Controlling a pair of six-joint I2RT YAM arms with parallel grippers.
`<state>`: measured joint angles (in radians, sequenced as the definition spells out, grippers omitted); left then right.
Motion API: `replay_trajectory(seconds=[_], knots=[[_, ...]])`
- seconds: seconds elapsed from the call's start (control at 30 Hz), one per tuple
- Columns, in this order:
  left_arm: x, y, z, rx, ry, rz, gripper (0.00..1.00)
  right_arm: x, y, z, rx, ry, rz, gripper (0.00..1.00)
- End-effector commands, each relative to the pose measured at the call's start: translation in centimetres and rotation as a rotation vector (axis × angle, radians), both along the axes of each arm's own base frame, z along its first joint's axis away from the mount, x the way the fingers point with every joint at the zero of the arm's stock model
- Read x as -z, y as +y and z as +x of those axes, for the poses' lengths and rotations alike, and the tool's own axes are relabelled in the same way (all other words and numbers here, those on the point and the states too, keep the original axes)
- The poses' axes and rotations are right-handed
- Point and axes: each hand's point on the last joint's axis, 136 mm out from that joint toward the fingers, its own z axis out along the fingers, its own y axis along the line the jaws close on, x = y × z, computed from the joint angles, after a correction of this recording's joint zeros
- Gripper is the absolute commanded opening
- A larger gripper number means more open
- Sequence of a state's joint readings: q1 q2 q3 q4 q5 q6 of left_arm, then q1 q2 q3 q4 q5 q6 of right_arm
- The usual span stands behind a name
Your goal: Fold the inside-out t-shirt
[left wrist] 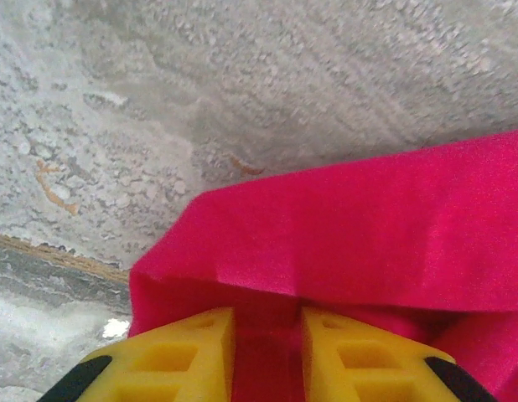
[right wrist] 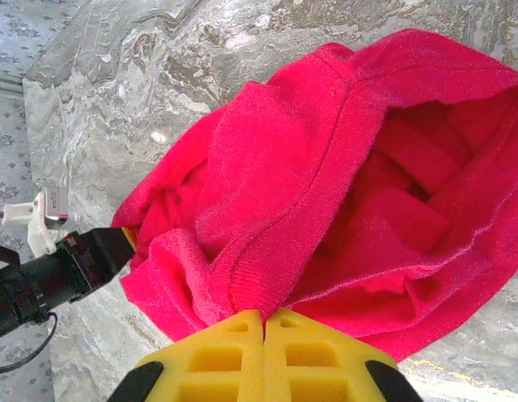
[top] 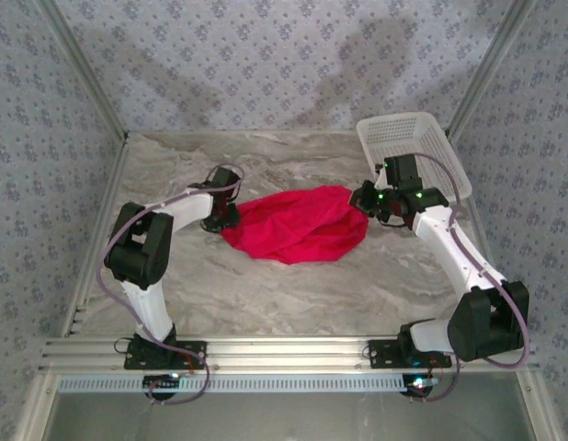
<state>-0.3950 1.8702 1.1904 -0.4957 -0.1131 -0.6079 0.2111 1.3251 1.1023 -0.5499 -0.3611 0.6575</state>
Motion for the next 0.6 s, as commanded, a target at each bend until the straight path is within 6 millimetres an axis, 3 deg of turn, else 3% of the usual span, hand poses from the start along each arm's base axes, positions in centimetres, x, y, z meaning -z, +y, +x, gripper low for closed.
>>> replay_trajectory(seconds=[0.0, 0.07, 0.13, 0.2, 0.27, 0.37, 0.57], knots=[[0.7, 0.1, -0.9, 0.012, 0.029, 0.014, 0.12, -1.8, 0.0, 0.5, -0.015, -0.042, 0.012, 0.0], [0.3, 0.3, -0.8, 0.008, 0.022, 0.019, 0.02, -2.2, 0.0, 0.8, -0.013, -0.052, 0.014, 0.0], [-0.6, 0.4, -0.6, 0.005, 0.009, 0.019, 0.0, -2.7, -0.1, 1.0, -0.011, -0.063, 0.016, 0.0], [-2.6, 0.4, 0.2, 0.007, -0.023, 0.013, 0.0, -2.9, -0.1, 1.0, -0.008, -0.062, 0.011, 0.0], [-5.5, 0.6, 1.3, 0.008, -0.067, 0.001, 0.0, -4.6, -0.2, 1.4, -0.004, -0.085, 0.017, 0.0], [-12.0, 1.6, 3.4, -0.004, -0.181, -0.067, 0.0, -6.1, -1.9, 1.7, 0.015, -0.096, -0.032, 0.0], [-24.6, 8.3, 5.0, -0.178, -0.457, -0.37, 0.0, -9.7, -6.8, 2.5, 0.149, -0.127, -0.051, 0.0]])
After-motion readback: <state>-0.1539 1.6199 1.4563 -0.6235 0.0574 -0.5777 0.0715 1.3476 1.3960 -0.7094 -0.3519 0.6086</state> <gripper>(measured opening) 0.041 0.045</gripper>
